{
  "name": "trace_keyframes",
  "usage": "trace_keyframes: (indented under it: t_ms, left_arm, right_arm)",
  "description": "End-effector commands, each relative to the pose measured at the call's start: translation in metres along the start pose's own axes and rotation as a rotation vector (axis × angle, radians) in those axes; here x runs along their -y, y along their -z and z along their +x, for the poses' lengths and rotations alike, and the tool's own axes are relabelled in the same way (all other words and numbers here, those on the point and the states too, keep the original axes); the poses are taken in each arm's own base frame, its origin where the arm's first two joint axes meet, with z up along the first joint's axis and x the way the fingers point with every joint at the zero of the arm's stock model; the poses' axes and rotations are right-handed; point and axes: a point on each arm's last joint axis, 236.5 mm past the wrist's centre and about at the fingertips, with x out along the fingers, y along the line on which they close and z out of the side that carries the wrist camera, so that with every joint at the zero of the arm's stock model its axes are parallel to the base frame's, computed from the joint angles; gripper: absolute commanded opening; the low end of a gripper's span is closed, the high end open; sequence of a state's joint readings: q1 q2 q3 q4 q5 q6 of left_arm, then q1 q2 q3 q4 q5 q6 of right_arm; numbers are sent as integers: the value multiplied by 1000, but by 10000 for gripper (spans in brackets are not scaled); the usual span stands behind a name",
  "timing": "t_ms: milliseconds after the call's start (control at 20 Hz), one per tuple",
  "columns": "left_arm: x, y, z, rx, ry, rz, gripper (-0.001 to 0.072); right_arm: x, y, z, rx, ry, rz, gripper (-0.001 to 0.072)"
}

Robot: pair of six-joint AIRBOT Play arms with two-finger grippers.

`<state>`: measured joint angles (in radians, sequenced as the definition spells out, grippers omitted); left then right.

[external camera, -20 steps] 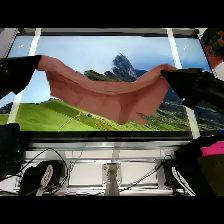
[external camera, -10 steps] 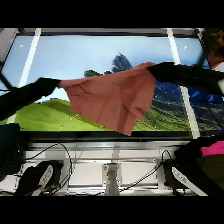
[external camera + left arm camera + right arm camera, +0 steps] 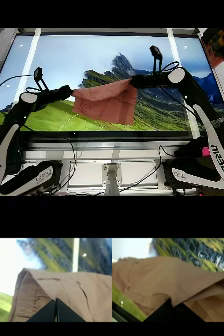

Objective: Fold the clothes and pants, and hang the long-sleeved shirts on hangers.

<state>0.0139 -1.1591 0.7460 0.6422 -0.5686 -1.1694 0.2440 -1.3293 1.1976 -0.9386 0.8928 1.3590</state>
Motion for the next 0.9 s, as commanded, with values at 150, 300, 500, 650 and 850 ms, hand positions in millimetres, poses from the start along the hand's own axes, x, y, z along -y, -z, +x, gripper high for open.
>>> trace_keyframes:
  t_ms: [150,300,500,650,850]
  left_arm:
    - [-23,41,1,-191,-23,15,16]
    - [-43,61,-8,-284,-89,13,16]
    - [-50,77,-14,-360,-111,57,16]
    - [-52,77,-14,-361,-119,65,16]
    - [-52,78,-14,-362,-121,47,16]
  right_arm:
    - [5,100,-1,-400,21,-12,8]
    - [8,132,12,-457,34,30,8]
    - [0,172,12,-561,6,94,8]
    - [-16,186,10,-602,-20,83,8]
    - [-41,206,4,-663,-46,15,8]
